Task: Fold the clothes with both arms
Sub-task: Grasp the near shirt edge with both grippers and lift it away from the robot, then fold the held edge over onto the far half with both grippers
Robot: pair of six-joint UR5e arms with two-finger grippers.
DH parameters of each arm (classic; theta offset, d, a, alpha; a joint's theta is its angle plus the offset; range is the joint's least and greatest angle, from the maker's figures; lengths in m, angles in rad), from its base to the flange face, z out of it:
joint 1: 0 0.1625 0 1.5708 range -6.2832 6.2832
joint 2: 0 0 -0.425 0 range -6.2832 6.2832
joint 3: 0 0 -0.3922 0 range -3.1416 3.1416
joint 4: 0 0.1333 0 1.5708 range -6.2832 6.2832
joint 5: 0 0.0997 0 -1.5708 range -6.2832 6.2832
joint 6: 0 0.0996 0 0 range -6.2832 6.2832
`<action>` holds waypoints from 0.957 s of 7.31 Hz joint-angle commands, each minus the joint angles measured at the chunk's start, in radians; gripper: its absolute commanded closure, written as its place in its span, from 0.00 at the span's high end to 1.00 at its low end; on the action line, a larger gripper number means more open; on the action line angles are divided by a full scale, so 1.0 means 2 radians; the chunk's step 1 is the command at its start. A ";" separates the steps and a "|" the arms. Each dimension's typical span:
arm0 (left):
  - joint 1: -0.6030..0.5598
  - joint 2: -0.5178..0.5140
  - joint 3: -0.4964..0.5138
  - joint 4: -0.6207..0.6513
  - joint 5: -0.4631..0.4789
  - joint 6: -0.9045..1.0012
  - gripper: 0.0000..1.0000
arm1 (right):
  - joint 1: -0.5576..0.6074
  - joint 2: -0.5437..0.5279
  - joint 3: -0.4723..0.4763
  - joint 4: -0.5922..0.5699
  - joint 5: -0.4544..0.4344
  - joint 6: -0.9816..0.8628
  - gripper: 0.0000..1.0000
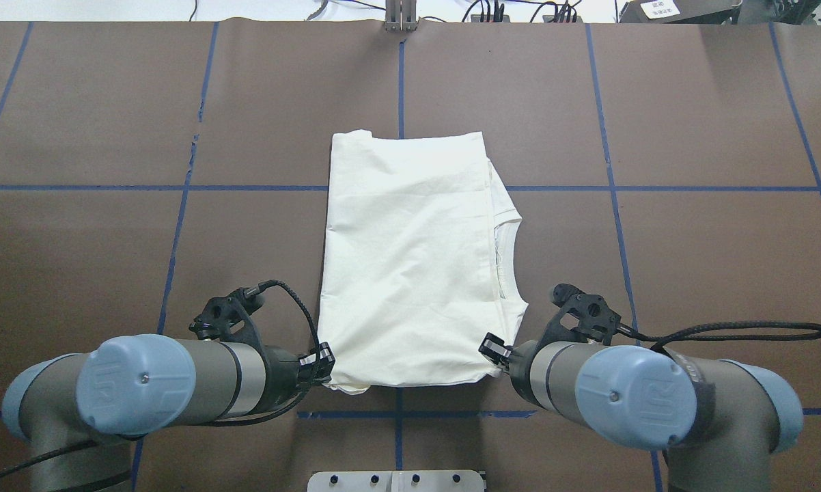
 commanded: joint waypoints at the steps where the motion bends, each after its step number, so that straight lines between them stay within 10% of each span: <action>1: 0.002 -0.004 -0.062 0.065 -0.006 0.001 0.00 | 0.013 -0.014 0.053 0.000 0.020 0.000 0.00; 7: -0.164 -0.145 0.163 0.038 -0.003 0.208 0.00 | 0.213 0.142 -0.179 0.006 0.152 -0.094 0.00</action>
